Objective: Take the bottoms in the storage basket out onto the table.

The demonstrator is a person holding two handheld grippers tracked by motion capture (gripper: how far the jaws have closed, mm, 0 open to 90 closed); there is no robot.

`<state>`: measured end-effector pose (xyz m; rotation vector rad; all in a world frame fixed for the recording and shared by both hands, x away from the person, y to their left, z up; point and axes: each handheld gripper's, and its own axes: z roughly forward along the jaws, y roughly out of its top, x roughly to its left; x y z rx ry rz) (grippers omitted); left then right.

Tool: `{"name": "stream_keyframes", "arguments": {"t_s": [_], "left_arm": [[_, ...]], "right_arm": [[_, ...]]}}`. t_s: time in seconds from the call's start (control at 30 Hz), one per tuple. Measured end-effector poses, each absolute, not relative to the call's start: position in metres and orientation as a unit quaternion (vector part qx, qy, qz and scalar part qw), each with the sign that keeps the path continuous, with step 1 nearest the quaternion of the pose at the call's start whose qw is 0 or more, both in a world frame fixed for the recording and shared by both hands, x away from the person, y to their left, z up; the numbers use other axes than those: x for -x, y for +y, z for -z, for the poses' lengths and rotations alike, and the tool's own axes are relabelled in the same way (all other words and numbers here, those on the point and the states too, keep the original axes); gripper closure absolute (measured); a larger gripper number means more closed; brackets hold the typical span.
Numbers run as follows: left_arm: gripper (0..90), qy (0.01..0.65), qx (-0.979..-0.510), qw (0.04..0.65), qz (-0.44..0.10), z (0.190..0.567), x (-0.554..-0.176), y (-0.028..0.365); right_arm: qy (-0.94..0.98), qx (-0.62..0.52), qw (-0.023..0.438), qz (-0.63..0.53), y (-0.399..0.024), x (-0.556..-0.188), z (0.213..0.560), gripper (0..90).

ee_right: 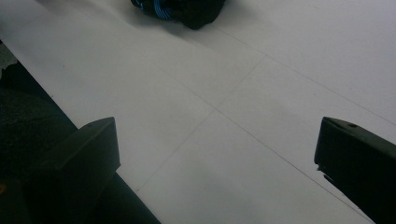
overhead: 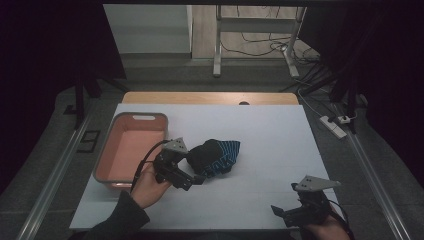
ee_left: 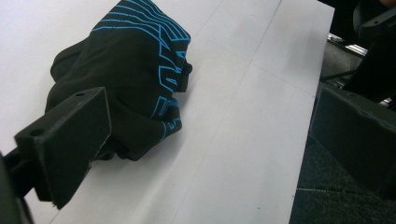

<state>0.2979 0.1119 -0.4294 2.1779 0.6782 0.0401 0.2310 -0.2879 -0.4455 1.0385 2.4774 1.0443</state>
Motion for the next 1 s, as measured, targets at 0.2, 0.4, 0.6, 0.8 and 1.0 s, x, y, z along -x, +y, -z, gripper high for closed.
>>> {"name": "stream_keyframes", "arguments": {"t_s": [0.2, 0.4, 0.6, 0.8, 1.0], "left_arm": [[0.0, 0.275, -0.865, 0.419, -0.015, 0.43, -0.296, 0.116], [0.0, 0.278, -0.864, 0.419, -0.015, 0.432, -0.293, 0.12], [0.0, 0.282, -0.863, 0.419, -0.017, 0.434, -0.29, 0.125], [0.0, 0.284, -0.862, 0.418, -0.021, 0.435, -0.286, 0.128], [0.0, 0.29, -0.86, 0.42, -0.021, 0.435, -0.283, 0.132]], "right_arm": [[0.852, -0.358, 0.129, -0.36, -0.288, -0.231, 0.445, 0.0], [0.852, -0.357, 0.128, -0.36, -0.288, -0.231, 0.445, 0.0], [0.853, -0.356, 0.129, -0.359, -0.288, -0.231, 0.445, 0.0], [0.854, -0.356, 0.129, -0.358, -0.288, -0.231, 0.445, 0.0], [0.855, -0.355, 0.129, -0.357, -0.288, -0.231, 0.445, 0.0]]}}
